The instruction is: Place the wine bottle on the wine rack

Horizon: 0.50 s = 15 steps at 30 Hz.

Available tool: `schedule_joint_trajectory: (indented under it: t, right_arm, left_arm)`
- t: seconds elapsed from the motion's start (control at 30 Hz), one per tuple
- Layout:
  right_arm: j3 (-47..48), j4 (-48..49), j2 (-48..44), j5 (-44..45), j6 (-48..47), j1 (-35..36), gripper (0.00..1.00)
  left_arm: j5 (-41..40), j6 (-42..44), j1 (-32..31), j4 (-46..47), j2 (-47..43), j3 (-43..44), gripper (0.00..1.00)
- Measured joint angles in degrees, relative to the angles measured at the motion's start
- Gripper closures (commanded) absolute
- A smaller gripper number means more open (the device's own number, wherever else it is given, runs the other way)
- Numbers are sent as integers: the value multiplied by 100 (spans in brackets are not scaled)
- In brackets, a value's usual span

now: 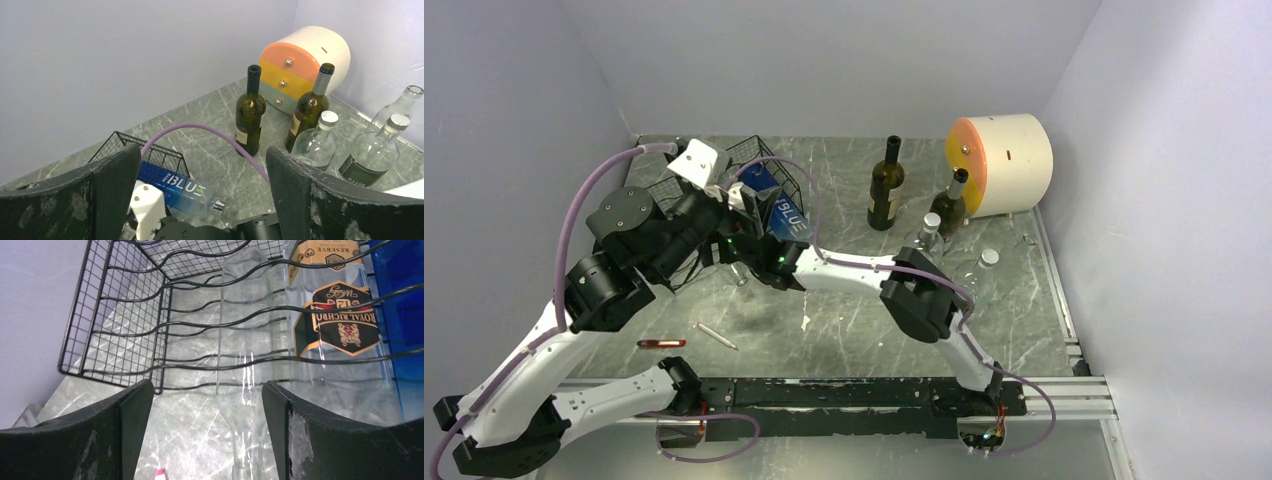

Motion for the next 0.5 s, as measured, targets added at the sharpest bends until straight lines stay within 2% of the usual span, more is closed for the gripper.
schedule_joint_trajectory:
  t: [0.17,0.27,0.5]
  right_arm:
    - [-640,87,-538,-157,33,-2,34]
    - [-1071,2,-782,-302,39,-2,39]
    - [-1427,-481,-863,-667,70,31,40]
  left_arm:
    - [-2,-13,2,11,-68,-22,1]
    - [-2,-13,2,24,-74,-81,1]
    - [-2,-11,2,55,0,-197,1]
